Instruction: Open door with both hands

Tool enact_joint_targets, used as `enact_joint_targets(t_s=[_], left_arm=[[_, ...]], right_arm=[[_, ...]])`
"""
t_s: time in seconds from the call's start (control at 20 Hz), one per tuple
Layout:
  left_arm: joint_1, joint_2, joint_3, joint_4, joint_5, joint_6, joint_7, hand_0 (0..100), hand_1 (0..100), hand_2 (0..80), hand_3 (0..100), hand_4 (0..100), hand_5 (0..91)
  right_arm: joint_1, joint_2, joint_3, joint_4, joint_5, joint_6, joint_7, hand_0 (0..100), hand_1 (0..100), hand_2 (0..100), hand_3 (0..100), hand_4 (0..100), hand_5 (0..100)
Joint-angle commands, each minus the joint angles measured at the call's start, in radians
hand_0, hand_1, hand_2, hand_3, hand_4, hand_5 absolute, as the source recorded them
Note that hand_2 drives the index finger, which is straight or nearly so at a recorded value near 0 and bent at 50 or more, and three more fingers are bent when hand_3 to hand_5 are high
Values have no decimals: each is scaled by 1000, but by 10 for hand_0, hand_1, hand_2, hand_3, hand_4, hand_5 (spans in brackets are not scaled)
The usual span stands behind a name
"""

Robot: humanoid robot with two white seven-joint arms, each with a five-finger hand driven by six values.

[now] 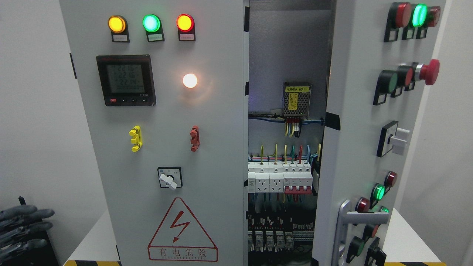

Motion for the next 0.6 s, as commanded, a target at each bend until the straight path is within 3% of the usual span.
enact_joint_targets(t_s=[0.0, 0.15, 0.3, 0.4, 0.55], left_arm=[[-513, -30, -659, 28, -27, 110, 32, 0, 0, 0, 0, 0, 0], [-734, -114, -926, 57, -117, 131, 43, 0, 0, 0, 0, 0, 0], [-880, -139, -1109, 103, -116, 126, 43, 0, 0, 0, 0, 0, 0], [-910, -164, -1160, 105, -108, 88, 46, 0, 0, 0, 0, 0, 0], [-889, -136, -1177, 61, -73, -2, 49, 0, 0, 0, 0, 0, 0]], right_arm=[[0, 0, 0, -28, 0, 0, 0, 382, 0, 0, 0, 0, 0], [0, 0, 0, -28, 0, 0, 0, 382, 0, 0, 0, 0, 0], [0, 0, 0, -28, 0, 0, 1, 382, 0, 0, 0, 0, 0], [0, 0, 0, -28, 0, 0, 0, 382, 0, 0, 0, 0, 0], [0, 0, 0, -29, 0, 0, 0, 382, 0, 0, 0, 0, 0]])
